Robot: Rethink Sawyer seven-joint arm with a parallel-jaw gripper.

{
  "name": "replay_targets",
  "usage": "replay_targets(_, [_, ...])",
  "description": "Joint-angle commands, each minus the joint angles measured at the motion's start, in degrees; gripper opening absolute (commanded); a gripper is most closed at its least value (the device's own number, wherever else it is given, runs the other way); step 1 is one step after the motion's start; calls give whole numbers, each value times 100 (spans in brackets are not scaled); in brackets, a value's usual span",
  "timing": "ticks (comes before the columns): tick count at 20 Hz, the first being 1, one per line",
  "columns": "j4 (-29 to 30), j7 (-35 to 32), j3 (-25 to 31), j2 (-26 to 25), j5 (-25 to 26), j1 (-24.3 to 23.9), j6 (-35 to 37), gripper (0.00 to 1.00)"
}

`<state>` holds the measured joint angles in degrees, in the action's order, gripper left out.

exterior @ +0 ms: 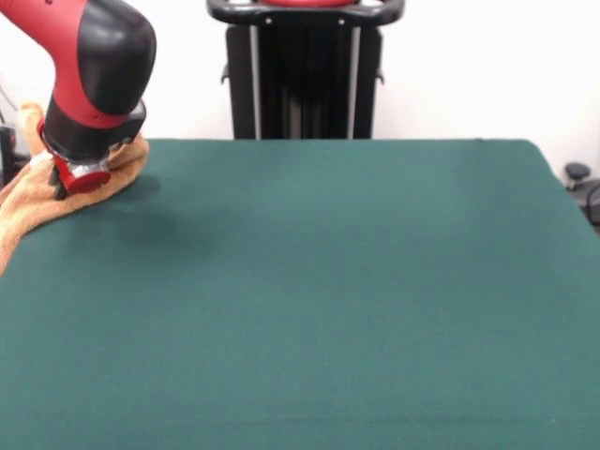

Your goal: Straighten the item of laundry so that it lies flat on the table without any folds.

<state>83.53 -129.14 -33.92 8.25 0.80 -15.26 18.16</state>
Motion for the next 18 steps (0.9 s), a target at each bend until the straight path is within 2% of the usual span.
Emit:
replay_targets(1, [-328,320,-107,-130,632,180,838,0])
replay_targets(7, [-433,15,-122,-219,683,371,1058,0])
replay_targets(14, [-585,-617,72,-377,320,740,1638,0])
replay_targets(18, [-726,-860,230,-481,106,798,1824,0])
